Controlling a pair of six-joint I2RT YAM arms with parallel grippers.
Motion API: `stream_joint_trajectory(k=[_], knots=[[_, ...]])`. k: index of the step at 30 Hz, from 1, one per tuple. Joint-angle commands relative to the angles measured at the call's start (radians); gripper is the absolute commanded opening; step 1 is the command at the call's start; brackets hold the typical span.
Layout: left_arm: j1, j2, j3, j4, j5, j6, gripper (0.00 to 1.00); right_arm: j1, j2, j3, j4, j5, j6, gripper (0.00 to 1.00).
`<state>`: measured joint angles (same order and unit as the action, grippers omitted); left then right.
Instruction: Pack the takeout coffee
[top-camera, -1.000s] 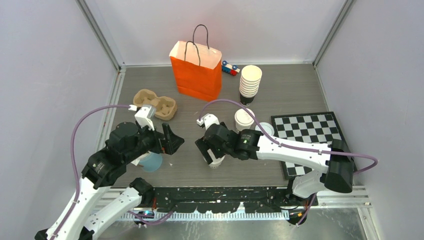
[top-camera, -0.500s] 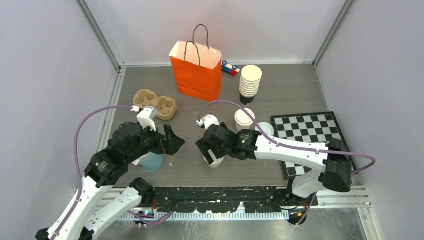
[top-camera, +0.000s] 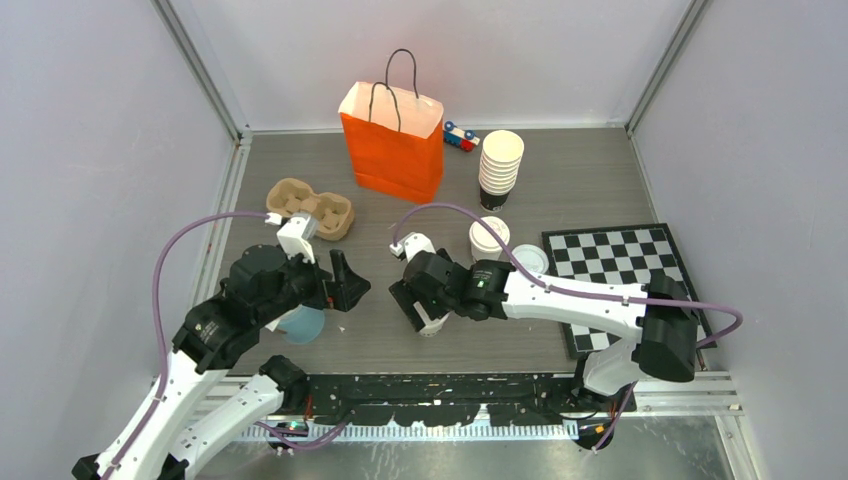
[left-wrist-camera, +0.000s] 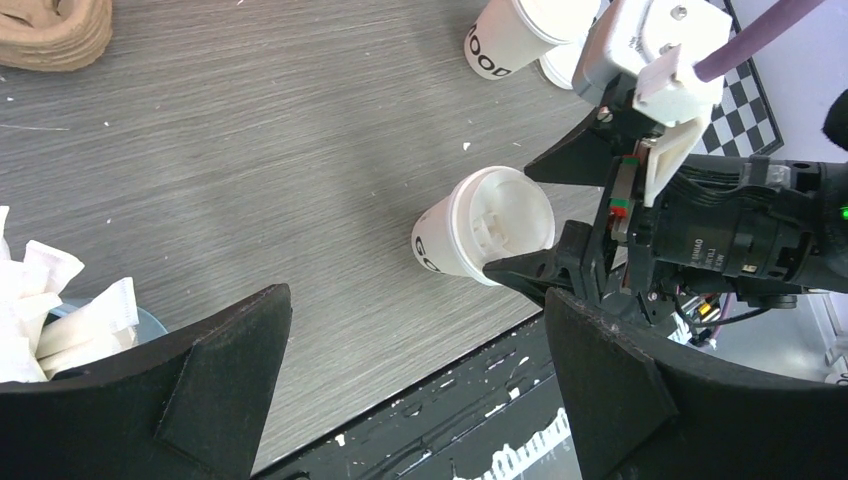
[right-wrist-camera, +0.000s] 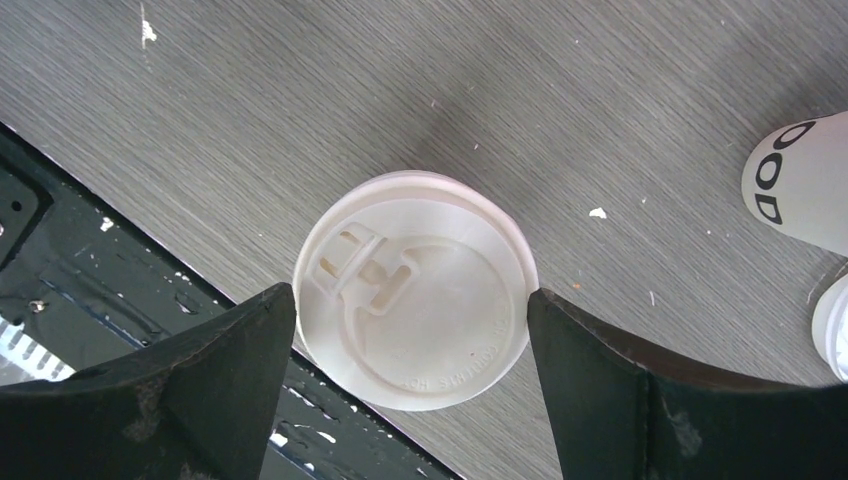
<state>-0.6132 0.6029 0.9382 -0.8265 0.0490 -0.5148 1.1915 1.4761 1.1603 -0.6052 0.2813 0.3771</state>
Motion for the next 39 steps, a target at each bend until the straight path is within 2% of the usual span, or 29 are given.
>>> stream_joint_trajectory(k=[1,12,21,25,32,39], knots=[[-0.003,0.006,-0.004,0.037,-0.005,0.010,1.00,0.006,0.012,-0.015,0.026,0.010,0.027,0.88],[-0.002,0.008,-0.010,0.040,-0.010,0.015,1.00,0.008,-0.002,-0.028,-0.025,0.055,0.070,0.80],[-0.003,0.010,-0.004,0.032,-0.010,0.021,1.00,-0.026,-0.135,-0.043,-0.190,0.180,0.165,0.79],[-0.003,0.011,-0.007,0.033,-0.009,0.024,1.00,-0.109,-0.227,-0.105,-0.241,0.187,0.200,0.78],[-0.003,0.022,-0.012,0.038,0.007,0.022,1.00,-0.323,-0.409,-0.223,-0.272,0.132,0.207,0.78],[-0.002,0.036,-0.012,0.051,0.022,0.016,1.00,-0.469,-0.441,-0.269,-0.244,0.061,0.152,0.79]])
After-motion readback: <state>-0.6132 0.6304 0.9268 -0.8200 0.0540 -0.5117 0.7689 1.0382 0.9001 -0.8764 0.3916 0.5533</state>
